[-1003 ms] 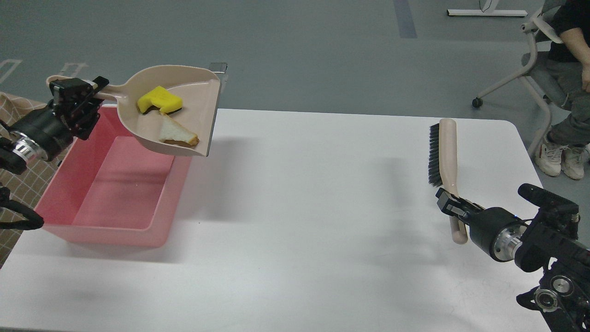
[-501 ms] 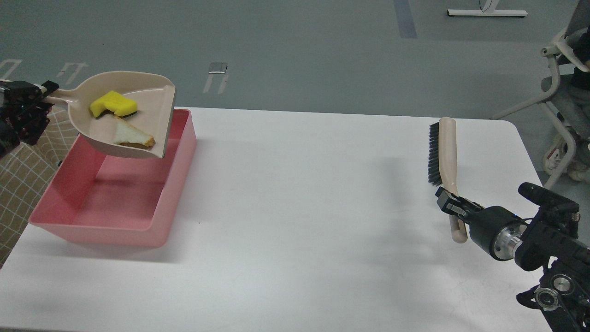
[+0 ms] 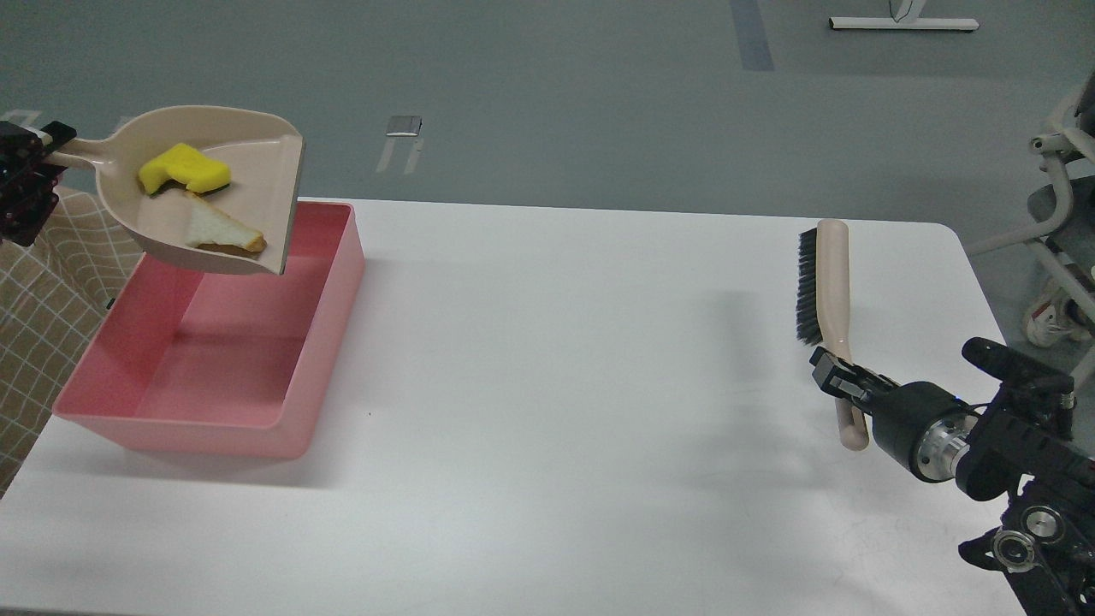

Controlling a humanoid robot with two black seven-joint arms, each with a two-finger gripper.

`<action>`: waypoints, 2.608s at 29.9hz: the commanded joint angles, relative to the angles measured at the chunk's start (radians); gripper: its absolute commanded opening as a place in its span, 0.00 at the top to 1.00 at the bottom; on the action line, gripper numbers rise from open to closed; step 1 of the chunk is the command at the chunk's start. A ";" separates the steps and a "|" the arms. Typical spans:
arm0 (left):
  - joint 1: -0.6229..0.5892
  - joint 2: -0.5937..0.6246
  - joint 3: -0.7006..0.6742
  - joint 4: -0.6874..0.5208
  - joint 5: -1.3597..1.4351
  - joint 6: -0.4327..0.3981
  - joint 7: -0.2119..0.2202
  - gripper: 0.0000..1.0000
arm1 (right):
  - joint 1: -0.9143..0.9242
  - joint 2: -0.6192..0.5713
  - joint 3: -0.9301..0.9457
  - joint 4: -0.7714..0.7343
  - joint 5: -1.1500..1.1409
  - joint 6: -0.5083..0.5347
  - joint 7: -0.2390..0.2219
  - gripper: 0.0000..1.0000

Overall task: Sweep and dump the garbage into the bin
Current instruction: 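Tilt the dustpan with the left gripper to dump contents into bin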

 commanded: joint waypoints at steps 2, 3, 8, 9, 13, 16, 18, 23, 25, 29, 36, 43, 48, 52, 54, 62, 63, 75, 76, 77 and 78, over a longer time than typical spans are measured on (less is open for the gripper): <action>-0.009 0.039 -0.001 -0.002 0.008 0.003 0.000 0.94 | 0.002 0.000 0.000 -0.004 0.006 0.000 0.000 1.00; -0.011 0.042 -0.001 -0.002 0.008 0.003 0.000 0.94 | 0.002 0.000 0.000 -0.005 0.009 0.000 0.000 1.00; -0.017 0.044 -0.001 -0.002 0.056 0.021 0.000 0.94 | 0.006 0.000 0.000 -0.015 0.012 0.000 0.000 1.00; -0.017 0.044 -0.001 -0.002 0.057 0.023 0.000 0.94 | 0.008 0.000 0.000 -0.015 0.014 0.000 0.000 1.00; -0.017 0.044 -0.001 -0.002 0.059 0.037 0.000 0.94 | 0.022 0.000 0.000 -0.024 0.012 0.000 0.000 1.00; -0.017 0.041 0.000 -0.006 0.082 0.063 0.000 0.94 | 0.029 0.000 0.000 -0.036 0.012 0.000 0.000 1.00; -0.017 0.033 -0.001 -0.009 0.112 0.095 0.000 0.94 | 0.029 0.000 0.000 -0.041 0.012 0.000 0.000 1.00; -0.017 0.032 -0.001 -0.037 0.125 0.126 0.000 0.95 | 0.039 0.002 0.000 -0.056 0.012 0.000 0.000 1.00; -0.018 0.032 -0.001 -0.045 0.134 0.132 0.000 0.95 | 0.040 0.003 0.000 -0.058 0.014 0.000 0.000 1.00; -0.023 0.033 -0.001 -0.060 0.140 0.142 0.000 0.95 | 0.048 0.005 0.000 -0.073 0.012 0.000 0.000 1.00; -0.026 0.030 -0.001 -0.065 0.145 0.173 0.000 0.95 | 0.052 0.003 0.000 -0.079 0.014 0.000 0.000 1.00; -0.032 0.032 -0.001 -0.103 0.223 0.257 0.000 0.95 | 0.051 0.002 0.000 -0.079 0.014 0.000 0.000 1.00; -0.032 0.044 0.005 -0.103 0.226 0.265 0.000 0.95 | 0.049 0.002 0.000 -0.079 0.014 0.000 0.000 1.00; -0.032 0.064 0.004 -0.103 0.227 0.270 0.000 0.95 | 0.049 0.000 0.000 -0.079 0.014 0.000 0.000 1.00; -0.031 0.067 0.005 -0.103 0.229 0.293 0.000 0.95 | 0.051 0.000 0.000 -0.079 0.014 0.000 0.000 1.00; -0.021 0.073 0.019 -0.118 0.281 0.425 0.000 0.94 | 0.049 0.000 0.000 -0.079 0.014 0.000 0.000 1.00; -0.021 0.081 0.019 -0.121 0.283 0.425 0.000 0.94 | 0.049 0.000 0.000 -0.079 0.014 0.000 0.000 1.00; -0.017 0.098 0.020 -0.131 0.312 0.514 0.000 0.94 | 0.049 0.000 0.000 -0.090 0.014 0.000 0.000 1.00; -0.017 0.099 0.019 -0.138 0.312 0.517 0.000 0.94 | 0.051 0.002 0.000 -0.090 0.014 0.000 0.000 1.00; -0.017 0.105 0.016 -0.150 0.312 0.517 0.000 0.94 | 0.051 0.002 0.000 -0.090 0.014 0.000 0.000 1.00; -0.017 0.107 0.017 -0.160 0.312 0.517 0.000 0.94 | 0.051 0.002 0.000 -0.091 0.014 0.000 0.000 1.00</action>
